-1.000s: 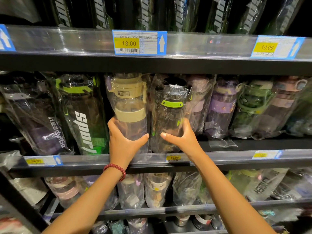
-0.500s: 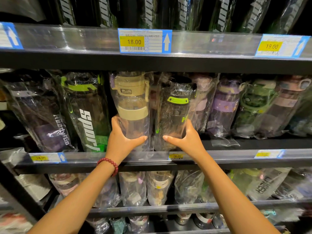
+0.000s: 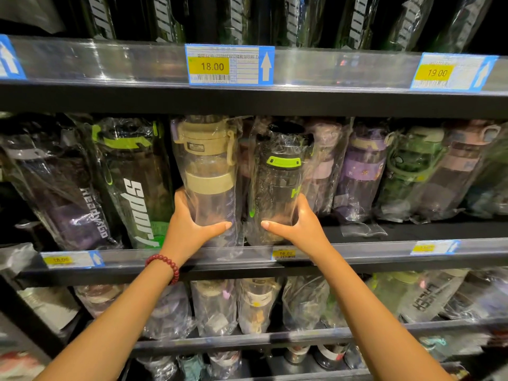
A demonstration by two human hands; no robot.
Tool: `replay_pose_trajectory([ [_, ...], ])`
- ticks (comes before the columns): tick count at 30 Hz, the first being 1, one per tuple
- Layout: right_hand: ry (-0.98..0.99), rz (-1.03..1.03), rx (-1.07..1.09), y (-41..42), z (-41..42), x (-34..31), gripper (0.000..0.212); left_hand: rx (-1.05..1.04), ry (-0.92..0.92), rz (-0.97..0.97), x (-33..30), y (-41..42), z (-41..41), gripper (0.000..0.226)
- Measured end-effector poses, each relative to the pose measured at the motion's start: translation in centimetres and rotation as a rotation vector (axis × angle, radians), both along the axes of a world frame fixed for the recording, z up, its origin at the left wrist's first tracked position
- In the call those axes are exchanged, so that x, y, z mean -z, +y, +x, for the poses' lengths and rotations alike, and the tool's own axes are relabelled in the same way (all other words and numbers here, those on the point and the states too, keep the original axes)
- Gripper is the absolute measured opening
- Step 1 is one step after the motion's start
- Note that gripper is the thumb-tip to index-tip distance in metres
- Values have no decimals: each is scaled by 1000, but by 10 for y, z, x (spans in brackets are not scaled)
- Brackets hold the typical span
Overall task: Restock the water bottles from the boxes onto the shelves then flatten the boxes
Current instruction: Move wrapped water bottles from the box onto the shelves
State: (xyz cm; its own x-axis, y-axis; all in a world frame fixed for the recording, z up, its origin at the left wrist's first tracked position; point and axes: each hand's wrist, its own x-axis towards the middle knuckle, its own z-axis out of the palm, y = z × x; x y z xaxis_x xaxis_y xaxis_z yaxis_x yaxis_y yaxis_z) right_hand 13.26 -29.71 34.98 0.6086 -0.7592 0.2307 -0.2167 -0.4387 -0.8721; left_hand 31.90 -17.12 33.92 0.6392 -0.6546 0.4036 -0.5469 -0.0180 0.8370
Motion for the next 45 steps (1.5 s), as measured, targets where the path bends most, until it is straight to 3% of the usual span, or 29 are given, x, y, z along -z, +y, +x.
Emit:
replay_pose_trajectory([
  [4, 0, 26, -16, -2, 0, 1, 68, -5, 8, 1, 2, 1, 1, 101],
  [7, -30, 21, -26, -3, 0, 3, 51, -8, 4, 7, 4, 1, 2, 104],
  [16, -197, 52, -25, -9, -9, 8, 66, -21, -13, 3, 5, 4, -1, 100],
  [27, -153, 30, -72, -12, -13, 10, 47, -80, -5, 54, 4, 5, -6, 100],
  [33, -109, 28, -133, -15, -20, 3, 53, -174, -17, 130, -6, 10, -19, 96],
  [37, -88, 52, -123, -20, -36, -2, 79, -263, 26, 183, -13, 19, -32, 94],
  [41, -190, 55, -110, -10, -72, -3, 63, -403, 137, 34, -8, 42, -66, 85],
  [45, -270, 195, -372, 15, -106, 16, 42, -454, 262, -115, 29, 93, -122, 67],
])
